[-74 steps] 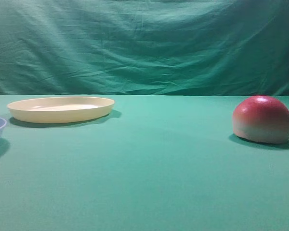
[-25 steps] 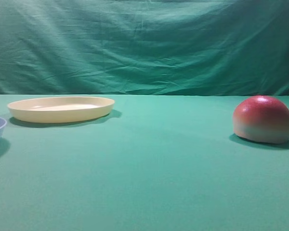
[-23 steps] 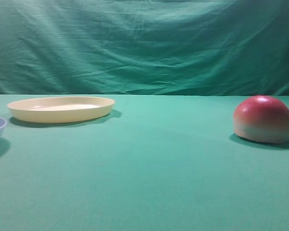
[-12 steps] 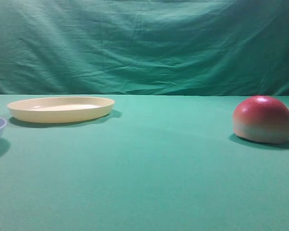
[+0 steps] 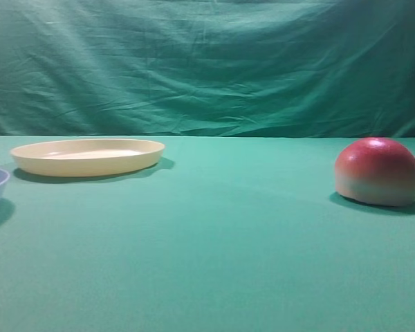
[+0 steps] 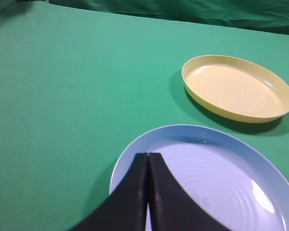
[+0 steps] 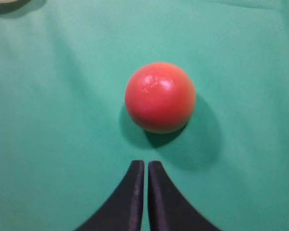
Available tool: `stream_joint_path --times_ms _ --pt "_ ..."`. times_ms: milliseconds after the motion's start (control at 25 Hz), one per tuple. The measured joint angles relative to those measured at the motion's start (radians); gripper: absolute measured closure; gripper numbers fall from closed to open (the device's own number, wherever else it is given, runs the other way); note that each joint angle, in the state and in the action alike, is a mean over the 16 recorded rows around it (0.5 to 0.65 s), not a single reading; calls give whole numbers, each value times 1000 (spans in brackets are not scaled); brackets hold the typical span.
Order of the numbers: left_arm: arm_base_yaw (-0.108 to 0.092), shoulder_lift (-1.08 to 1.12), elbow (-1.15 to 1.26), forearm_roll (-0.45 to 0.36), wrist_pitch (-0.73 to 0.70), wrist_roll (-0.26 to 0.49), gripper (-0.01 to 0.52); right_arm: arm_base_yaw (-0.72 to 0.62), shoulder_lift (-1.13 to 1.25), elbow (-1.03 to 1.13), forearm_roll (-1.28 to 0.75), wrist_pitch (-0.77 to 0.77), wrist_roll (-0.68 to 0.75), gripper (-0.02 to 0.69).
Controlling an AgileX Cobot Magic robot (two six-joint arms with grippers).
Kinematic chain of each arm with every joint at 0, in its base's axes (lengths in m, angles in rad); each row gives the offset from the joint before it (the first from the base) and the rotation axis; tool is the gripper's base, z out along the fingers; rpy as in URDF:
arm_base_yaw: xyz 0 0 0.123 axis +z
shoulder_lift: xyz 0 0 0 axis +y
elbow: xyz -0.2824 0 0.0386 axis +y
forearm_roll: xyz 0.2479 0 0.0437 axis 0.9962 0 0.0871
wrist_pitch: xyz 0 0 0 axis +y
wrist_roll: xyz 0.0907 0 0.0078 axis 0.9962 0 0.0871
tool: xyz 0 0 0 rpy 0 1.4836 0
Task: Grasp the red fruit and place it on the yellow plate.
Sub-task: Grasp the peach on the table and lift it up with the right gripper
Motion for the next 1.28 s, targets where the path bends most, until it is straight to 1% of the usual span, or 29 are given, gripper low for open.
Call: stream_joint_path --times_ms 400,560,640,720,1000,1120,1200,1280 --pt "0 0 0 0 0 0 514 196 116 -135 -234 -49 119 662" --pt "0 0 0 0 0 0 514 244 168 -153 -302 -81 170 620" --pt "0 0 0 0 0 0 514 254 195 -156 -321 -92 183 575" --pt "0 0 0 0 0 0 514 259 220 -158 -329 -99 188 513" --pt "0 0 0 0 0 0 514 261 295 -159 -336 -128 182 230" --pt "0 0 0 0 0 0 514 261 332 -159 -337 -150 181 122" --pt "0 0 0 0 0 0 514 261 360 -159 -337 -169 181 66" --pt "0 0 0 0 0 0 514 261 389 -159 -337 -189 181 27"
